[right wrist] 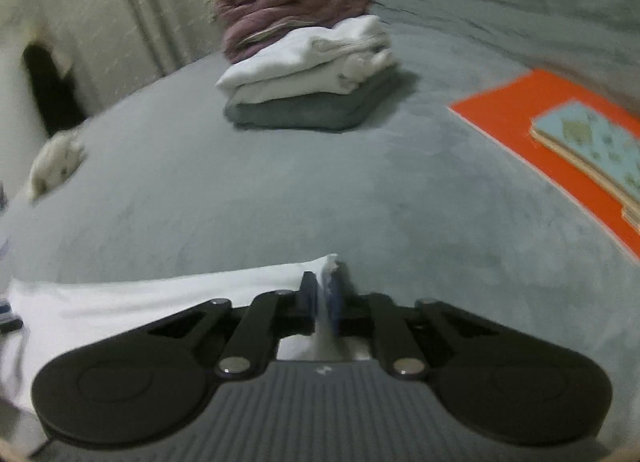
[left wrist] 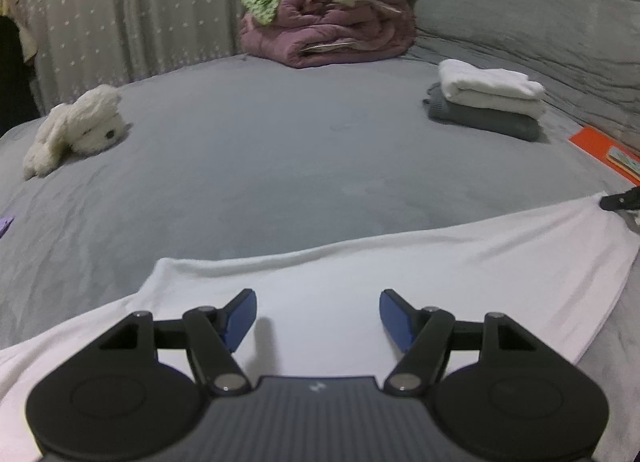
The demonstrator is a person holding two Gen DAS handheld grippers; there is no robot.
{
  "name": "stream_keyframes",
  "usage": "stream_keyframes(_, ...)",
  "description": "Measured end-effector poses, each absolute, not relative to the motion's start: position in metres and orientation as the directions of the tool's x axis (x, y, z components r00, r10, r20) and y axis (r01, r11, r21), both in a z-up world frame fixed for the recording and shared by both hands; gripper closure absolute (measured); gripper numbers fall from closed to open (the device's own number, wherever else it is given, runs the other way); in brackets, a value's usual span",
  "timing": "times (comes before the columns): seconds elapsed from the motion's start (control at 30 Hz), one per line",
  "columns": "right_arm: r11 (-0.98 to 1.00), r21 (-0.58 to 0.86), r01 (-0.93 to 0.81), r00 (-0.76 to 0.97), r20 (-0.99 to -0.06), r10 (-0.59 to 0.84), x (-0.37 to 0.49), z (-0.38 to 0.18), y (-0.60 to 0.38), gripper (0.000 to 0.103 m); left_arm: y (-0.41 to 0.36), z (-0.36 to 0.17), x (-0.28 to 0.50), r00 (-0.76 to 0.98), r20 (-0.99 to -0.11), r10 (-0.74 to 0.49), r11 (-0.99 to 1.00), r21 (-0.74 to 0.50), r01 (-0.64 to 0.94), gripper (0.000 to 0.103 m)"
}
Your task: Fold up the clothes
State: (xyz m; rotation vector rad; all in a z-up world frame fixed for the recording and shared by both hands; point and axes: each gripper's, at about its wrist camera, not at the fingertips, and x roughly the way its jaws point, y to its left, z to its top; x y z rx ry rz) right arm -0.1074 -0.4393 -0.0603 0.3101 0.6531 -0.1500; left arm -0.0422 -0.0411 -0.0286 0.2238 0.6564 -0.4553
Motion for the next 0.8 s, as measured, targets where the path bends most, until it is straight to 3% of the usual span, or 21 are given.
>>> stream_keyframes(0.13,0.973,0.102,0.206,0.823,-0.556,-0.116,-0.118,-0.057,-0.423,0.098,-0.052,-0.032,-0.044,0.695,-0.632,-0.342,0.861,0.085,0.501,0.034)
stream_keyframes(0.3,0.974,-0.120,0.194,0.798,-0.558,-0.228,-0.111,-0.076,-0.405,0.098,-0.060,-0.036,-0.043,0.687,-0.640,-0.344,0.845,0.108,0.524,0.034)
stream_keyframes(0.33,0.970,-0.118,0.215,0.799,-0.550,-0.244,-0.111,-0.075,-0.408,0.094,-0.060,-0.037,-0.043,0.687,-0.640,-0.344,0.843,0.110,0.526,0.033)
stream_keyframes(0.4,0.960,-0.115,0.256,0.799,-0.534,-0.277,-0.112,-0.074,-0.414,0.068,-0.059,-0.036,-0.043,0.684,-0.642,-0.345,0.846,0.103,0.524,0.033)
stream_keyframes(0.43,0.955,-0.113,0.276,0.799,-0.526,-0.293,-0.112,-0.073,-0.417,0.066,-0.058,-0.035,-0.043,0.686,-0.641,-0.344,0.846,0.105,0.522,0.033)
stream_keyframes(0.57,0.933,-0.091,0.349,0.796,-0.497,-0.346,-0.122,-0.062,-0.425,0.066,-0.057,-0.033,-0.046,0.695,-0.634,-0.340,0.847,0.115,0.519,0.033)
stream_keyframes(0.8,0.966,-0.111,0.232,0.819,-0.513,-0.256,-0.126,-0.061,-0.389,0.066,-0.054,-0.035,-0.051,0.699,-0.631,-0.337,0.848,0.119,0.517,0.033)
